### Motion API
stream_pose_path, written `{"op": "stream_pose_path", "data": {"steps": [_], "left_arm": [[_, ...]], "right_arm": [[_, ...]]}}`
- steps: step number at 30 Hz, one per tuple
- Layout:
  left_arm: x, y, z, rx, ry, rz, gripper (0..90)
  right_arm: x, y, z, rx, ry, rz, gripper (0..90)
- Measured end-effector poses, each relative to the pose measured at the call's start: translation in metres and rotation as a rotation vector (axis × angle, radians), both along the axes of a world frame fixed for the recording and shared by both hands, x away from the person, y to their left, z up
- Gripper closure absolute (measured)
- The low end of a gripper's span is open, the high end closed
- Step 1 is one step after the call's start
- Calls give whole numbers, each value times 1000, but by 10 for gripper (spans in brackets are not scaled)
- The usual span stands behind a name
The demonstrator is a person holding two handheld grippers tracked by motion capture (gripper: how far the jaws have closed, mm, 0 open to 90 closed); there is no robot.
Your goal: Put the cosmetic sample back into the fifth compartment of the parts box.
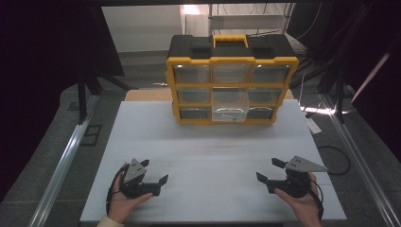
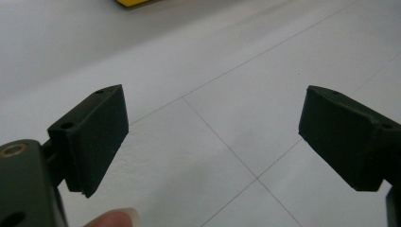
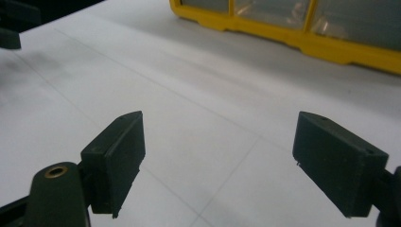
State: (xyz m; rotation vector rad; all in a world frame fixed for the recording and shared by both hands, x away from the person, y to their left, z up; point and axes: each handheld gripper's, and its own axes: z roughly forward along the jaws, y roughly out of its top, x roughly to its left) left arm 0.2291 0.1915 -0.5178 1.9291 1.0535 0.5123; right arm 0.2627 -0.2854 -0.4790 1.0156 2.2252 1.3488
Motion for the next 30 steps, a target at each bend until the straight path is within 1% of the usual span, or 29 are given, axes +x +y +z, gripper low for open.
{"op": "stream_pose_path", "data": {"steps": [3, 4, 6, 8, 10, 14, 19, 21, 30], "left_arm": [[0, 0, 0, -2, -1, -1, 94], [0, 0, 0, -3, 0, -2, 94], [0, 0, 0, 1, -1, -4, 94], [1, 0, 1, -3, -5, -4, 93], [1, 0, 2, -5, -8, -8, 93], [1, 1, 3, -17, -8, -7, 92], [2, 3, 3, -29, -5, -4, 92], [2, 3, 3, -28, -5, -5, 91], [1, 6, 1, -24, 1, 5, 91]], "right_arm": [[-3, -2, -4, -12, -1, -6, 180], [-4, -4, -6, -9, -1, -9, 181], [-5, -6, -11, -14, 8, -14, 181], [-6, -7, -14, -15, 16, -19, 181], [-6, -9, -17, -9, 25, -24, 181], [-4, -10, -17, -19, 10, -29, 181], [-1, -12, -21, -32, 12, -32, 181], [1, -13, -21, -23, 10, -33, 181], [3, -13, -20, -24, -3, -30, 183]]}}
